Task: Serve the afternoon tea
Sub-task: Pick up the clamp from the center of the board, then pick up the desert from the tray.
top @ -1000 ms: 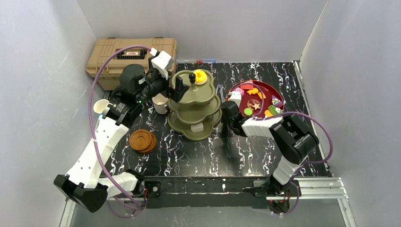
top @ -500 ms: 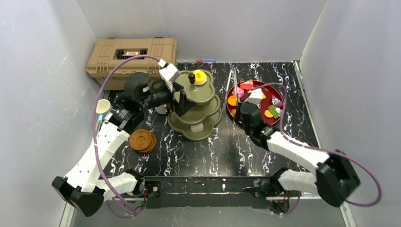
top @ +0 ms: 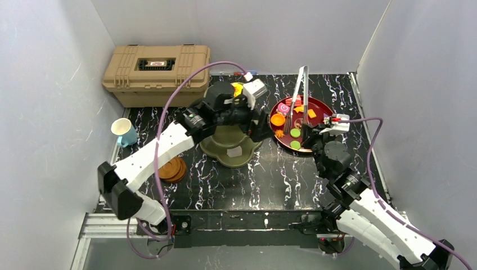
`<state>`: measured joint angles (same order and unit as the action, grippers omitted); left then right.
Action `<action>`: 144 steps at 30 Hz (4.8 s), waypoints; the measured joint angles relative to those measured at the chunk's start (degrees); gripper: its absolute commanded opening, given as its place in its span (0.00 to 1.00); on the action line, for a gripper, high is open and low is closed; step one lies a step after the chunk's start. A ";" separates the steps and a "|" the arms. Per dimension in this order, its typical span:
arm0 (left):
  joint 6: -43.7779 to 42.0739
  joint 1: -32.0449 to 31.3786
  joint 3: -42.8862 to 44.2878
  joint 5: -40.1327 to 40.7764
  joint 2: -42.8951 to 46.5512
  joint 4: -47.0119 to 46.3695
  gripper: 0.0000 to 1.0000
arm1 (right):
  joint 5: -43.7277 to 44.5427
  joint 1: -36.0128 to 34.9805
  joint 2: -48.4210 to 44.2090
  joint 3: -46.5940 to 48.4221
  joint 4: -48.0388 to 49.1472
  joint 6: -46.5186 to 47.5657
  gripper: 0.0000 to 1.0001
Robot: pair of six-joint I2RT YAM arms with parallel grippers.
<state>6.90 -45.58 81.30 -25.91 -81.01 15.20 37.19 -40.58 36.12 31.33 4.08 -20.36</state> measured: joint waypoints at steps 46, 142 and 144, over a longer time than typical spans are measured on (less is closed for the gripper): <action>-6.32 -1.03 4.39 6.75 -5.09 -4.85 0.14 | -23.17 -0.04 4.04 15.39 0.70 -4.46 0.88; -3.34 3.91 8.20 19.43 5.51 15.30 0.98 | -10.93 30.34 32.81 19.56 -5.16 3.13 0.33; -3.23 4.04 8.20 19.39 5.51 15.32 1.00 | -13.14 30.34 34.34 20.09 -4.24 2.49 0.32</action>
<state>3.66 -41.54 89.49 -6.52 -75.50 30.52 24.05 -10.24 70.46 51.42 -0.16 -17.87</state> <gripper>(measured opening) 0.981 0.405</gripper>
